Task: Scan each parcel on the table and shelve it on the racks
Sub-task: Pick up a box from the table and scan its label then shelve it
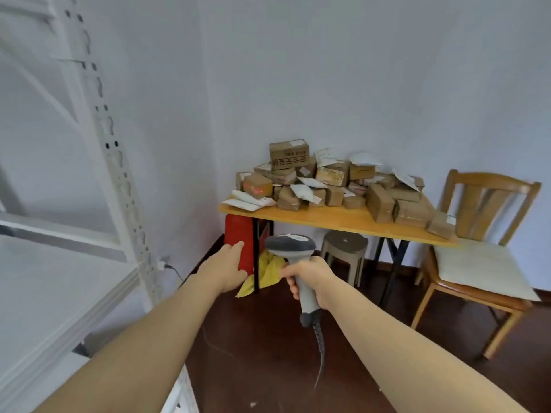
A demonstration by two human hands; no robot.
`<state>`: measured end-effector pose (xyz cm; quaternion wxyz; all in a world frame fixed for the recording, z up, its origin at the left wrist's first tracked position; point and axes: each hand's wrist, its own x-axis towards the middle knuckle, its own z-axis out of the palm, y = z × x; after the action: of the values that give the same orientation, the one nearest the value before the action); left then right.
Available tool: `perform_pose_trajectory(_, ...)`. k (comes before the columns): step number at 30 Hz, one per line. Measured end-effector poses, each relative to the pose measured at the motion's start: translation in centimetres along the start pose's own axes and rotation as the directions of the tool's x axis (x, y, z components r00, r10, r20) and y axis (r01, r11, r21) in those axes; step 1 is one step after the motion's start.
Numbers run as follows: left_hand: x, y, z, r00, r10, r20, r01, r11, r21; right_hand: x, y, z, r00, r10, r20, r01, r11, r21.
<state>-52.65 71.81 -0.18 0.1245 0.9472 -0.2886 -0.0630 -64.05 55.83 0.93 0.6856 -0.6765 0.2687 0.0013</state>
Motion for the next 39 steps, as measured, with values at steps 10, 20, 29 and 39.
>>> perform_pose_trajectory(10,21.8,4.8,1.5,0.991,0.099,0.094,-0.088,0.989,-0.119,15.5,-7.9,-11.0,0.956,0.008,-0.293,0.020,0.996,0.091)
perform_pose_trajectory(20,38.4,6.5,2.4,0.992,0.048,0.114,-0.033,0.991,-0.127,31.6,-11.3,-17.7,0.959,0.015,-0.281,0.048,0.975,0.216)
perform_pose_trajectory(29,54.1,8.7,0.0,0.993,-0.119,-0.007,0.117,0.980,-0.161,48.2,-19.7,-24.8,0.995,0.010,-0.102,0.028,0.928,0.371)
perform_pose_trajectory(39,68.4,7.1,-2.3,0.929,-0.351,-0.117,0.313,0.915,-0.255,65.0,-24.8,-27.6,0.994,0.024,-0.104,0.017,0.925,0.379)
